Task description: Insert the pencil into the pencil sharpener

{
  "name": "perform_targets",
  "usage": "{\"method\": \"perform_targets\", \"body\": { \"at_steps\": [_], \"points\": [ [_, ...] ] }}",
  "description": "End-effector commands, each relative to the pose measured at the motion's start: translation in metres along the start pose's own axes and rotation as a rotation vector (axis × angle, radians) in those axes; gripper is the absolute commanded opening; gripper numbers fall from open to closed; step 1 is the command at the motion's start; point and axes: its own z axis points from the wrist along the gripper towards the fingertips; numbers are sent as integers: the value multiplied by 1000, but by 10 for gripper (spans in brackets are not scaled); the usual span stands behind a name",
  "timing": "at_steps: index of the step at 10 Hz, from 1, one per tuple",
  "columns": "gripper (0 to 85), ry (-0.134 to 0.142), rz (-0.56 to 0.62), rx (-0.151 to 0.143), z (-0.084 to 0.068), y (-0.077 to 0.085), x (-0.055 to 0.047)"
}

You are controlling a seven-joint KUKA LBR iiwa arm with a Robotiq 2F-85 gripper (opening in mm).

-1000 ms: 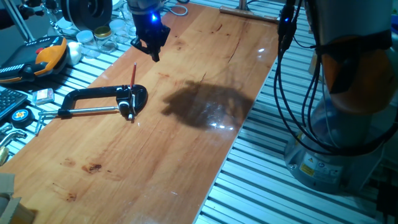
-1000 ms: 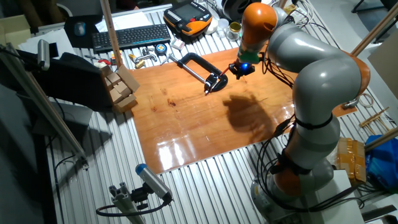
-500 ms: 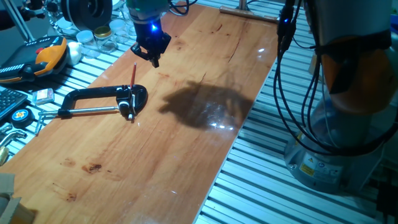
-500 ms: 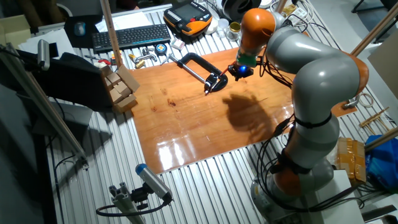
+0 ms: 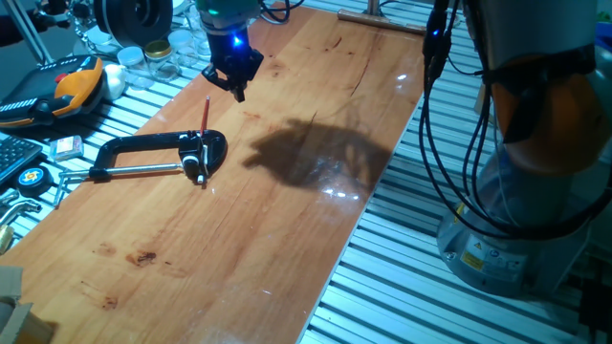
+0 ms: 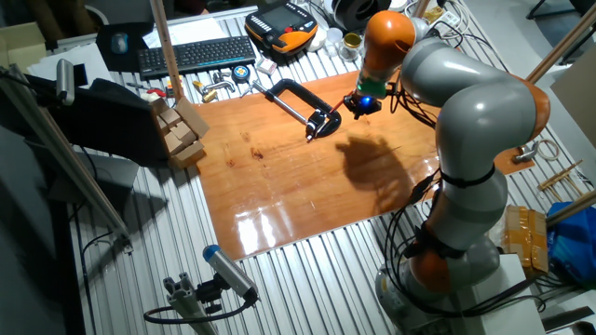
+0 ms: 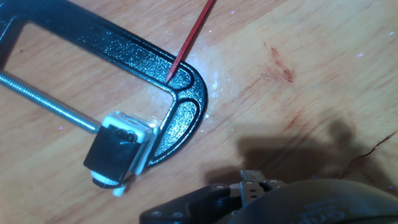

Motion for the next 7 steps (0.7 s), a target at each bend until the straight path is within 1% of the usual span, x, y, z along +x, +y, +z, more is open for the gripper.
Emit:
{"method": "perform_targets", "body": {
  "at_steps": [1, 2, 3, 5, 7],
  "points": [
    [0, -1, 5, 0, 0, 0, 0],
    [0, -2, 14, 6, -1, 1, -1],
    [0, 4, 25, 8, -2, 2, -2],
    [0, 2, 43, 17, -3, 4, -2],
    [0, -12, 53, 34, -3, 4, -3]
  ]
}}
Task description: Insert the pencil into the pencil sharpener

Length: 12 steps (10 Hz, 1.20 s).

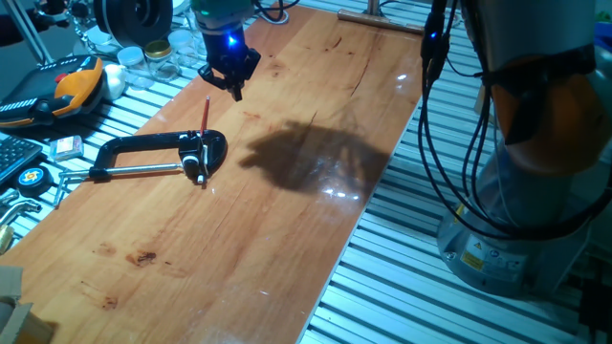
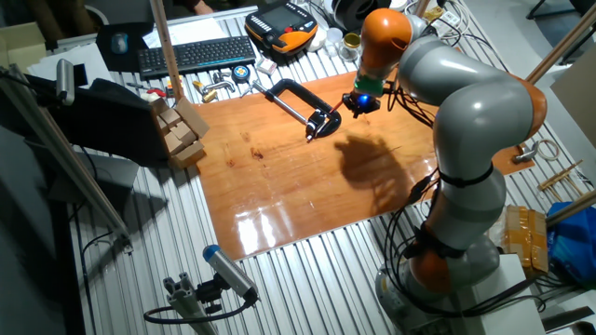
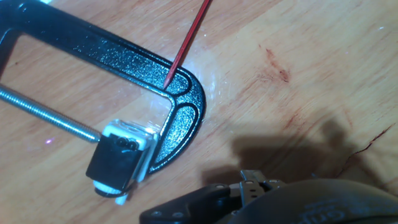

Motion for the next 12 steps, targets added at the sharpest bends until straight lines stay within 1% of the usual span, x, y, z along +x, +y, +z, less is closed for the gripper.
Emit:
{"method": "perform_targets", "body": {
  "at_steps": [1, 2, 3, 5, 6, 7, 8, 9, 11, 12],
  "points": [
    [0, 7, 3, -8, -1, 1, -2],
    [0, 22, 10, -19, -1, 1, -3],
    [0, 23, 7, -20, 0, 1, -3],
    [0, 33, 12, -41, 1, 1, -3],
    [0, 41, 1, -47, 1, 1, -3],
    [0, 39, 9, -54, 1, 1, -3],
    [0, 30, 11, -48, 1, 1, -3],
    [0, 37, 23, -50, 1, 1, -3],
    [0, 63, 50, -41, 1, 1, -3],
    [0, 70, 53, -34, 1, 1, -3]
  ]
}}
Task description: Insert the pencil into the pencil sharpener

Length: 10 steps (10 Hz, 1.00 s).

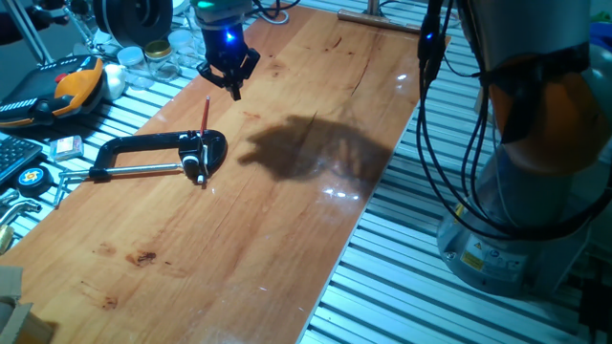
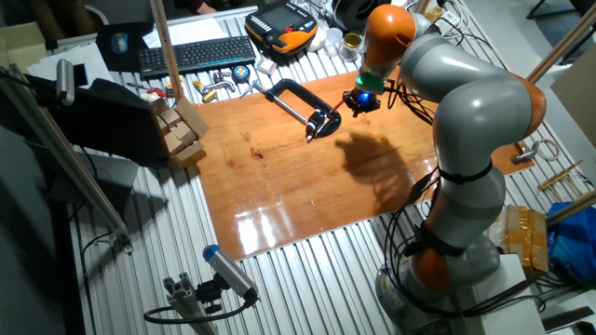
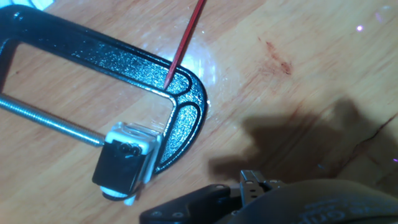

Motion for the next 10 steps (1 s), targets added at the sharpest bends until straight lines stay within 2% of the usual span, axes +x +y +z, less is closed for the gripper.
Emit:
{"method": "perform_targets", "body": {
  "at_steps": [1, 2, 3, 4, 5, 6, 7, 10],
  "points": [
    [0, 6, 0, 3, 0, 0, 0],
    [0, 31, 1, -6, 0, 0, 0],
    [0, 36, -6, -10, 0, 0, 0],
    [0, 24, 12, -30, 0, 0, 0],
    [0, -6, 38, -40, 0, 0, 0],
    [0, -22, 61, -44, 0, 0, 0],
    [0, -20, 70, -52, 0, 0, 0],
    [0, -39, 89, -44, 9, 3, -21]
  ]
}}
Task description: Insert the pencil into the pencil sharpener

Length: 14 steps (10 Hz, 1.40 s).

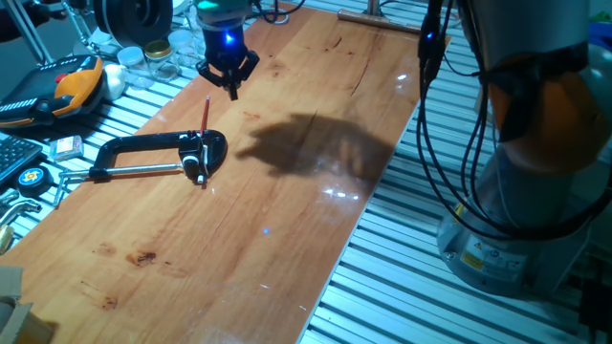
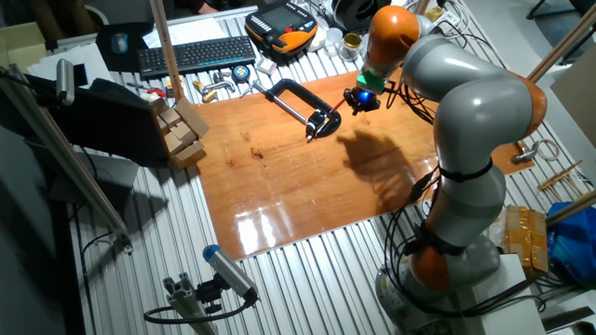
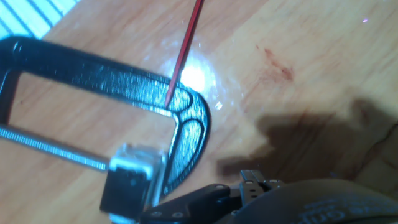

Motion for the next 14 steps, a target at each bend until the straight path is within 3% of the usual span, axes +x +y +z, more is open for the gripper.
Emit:
{"method": "perform_targets", "body": {
  "at_steps": [1, 2, 4, 8, 11, 14],
  "points": [
    [0, 15, 9, -4, 1, 2, -6],
    [0, 24, 23, -12, 3, 4, -11],
    [0, 5, 44, -8, 10, 7, -18],
    [0, -3, 104, -16, 20, 12, -35],
    [0, -34, 133, -30, 38, 17, -38],
    [0, -34, 142, -43, 47, 18, -39]
  ]
}}
